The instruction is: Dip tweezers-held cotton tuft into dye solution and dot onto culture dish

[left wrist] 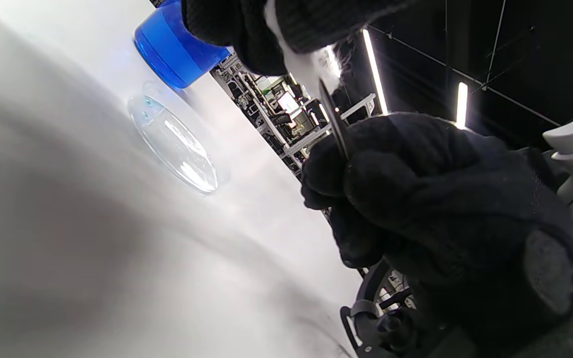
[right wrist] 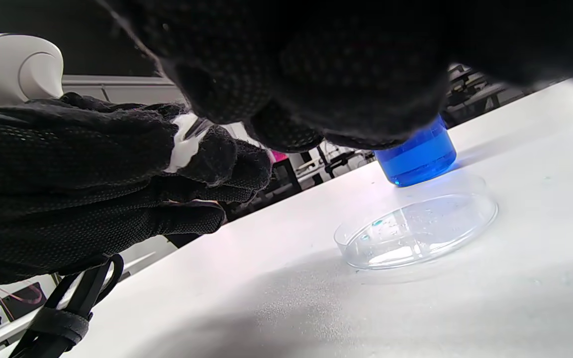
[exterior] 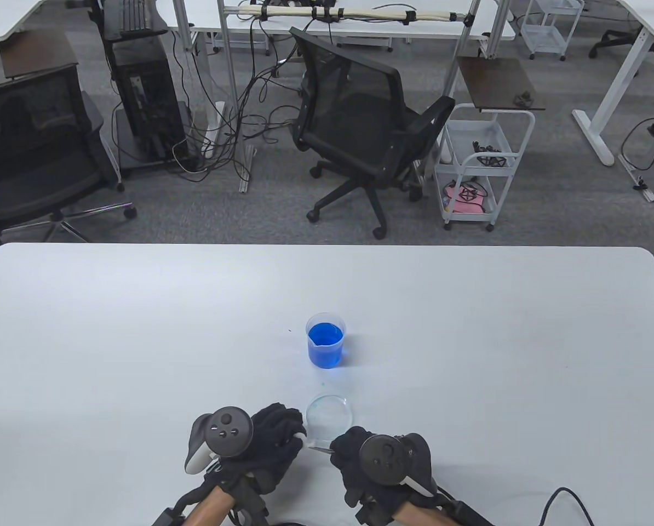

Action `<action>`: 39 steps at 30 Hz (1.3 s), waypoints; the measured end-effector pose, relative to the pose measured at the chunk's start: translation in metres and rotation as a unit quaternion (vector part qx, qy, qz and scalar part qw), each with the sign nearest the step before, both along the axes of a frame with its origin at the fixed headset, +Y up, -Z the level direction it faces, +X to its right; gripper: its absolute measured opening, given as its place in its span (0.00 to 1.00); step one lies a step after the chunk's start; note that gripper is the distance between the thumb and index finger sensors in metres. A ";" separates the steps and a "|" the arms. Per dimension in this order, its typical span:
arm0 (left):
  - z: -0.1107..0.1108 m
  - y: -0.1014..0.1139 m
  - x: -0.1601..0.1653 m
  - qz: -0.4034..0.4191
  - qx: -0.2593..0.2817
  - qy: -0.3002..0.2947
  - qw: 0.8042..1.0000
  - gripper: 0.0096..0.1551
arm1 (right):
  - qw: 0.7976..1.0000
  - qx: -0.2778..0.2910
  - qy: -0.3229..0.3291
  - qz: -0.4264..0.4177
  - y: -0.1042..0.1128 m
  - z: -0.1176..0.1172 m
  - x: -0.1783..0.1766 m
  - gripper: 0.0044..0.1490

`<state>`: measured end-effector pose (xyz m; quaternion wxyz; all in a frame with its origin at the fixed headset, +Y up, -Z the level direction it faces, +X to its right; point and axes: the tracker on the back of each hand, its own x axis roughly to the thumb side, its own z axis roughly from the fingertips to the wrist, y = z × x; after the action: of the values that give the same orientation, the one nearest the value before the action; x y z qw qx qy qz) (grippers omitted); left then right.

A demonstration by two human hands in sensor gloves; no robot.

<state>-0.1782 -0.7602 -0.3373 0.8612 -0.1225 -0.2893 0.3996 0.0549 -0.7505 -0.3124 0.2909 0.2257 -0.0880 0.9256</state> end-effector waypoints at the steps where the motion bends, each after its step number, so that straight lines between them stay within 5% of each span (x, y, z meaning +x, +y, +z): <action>1: 0.000 0.001 0.000 -0.002 0.006 0.002 1.000 0.25 | 1.000 0.001 -0.001 0.001 0.000 0.000 0.000 0.25; 9: -0.002 0.003 -0.005 -0.013 0.018 0.019 1.000 0.25 | 1.000 0.004 -0.009 0.002 0.001 0.001 0.001 0.25; 16: -0.013 0.002 -0.051 -0.004 0.000 0.096 0.995 0.25 | 0.999 -0.002 -0.040 0.010 -0.003 -0.005 0.023 0.25; 23: -0.020 0.007 -0.047 -0.060 0.028 0.112 0.991 0.24 | 0.999 0.001 -0.040 0.008 -0.002 -0.007 0.022 0.25; 30: -0.075 0.010 -0.067 -0.163 0.055 0.163 0.972 0.23 | 0.999 0.008 -0.043 0.006 0.001 -0.010 0.025 0.25; 39: -0.159 -0.002 -0.089 -0.359 0.058 0.180 0.914 0.22 | 0.999 0.002 -0.045 0.019 -0.001 -0.017 0.028 0.25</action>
<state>-0.2671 -0.7625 -0.4968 0.9897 -0.0937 -0.0888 0.0611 0.0827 -0.7518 -0.3297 0.2688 0.1860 -0.0990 0.9399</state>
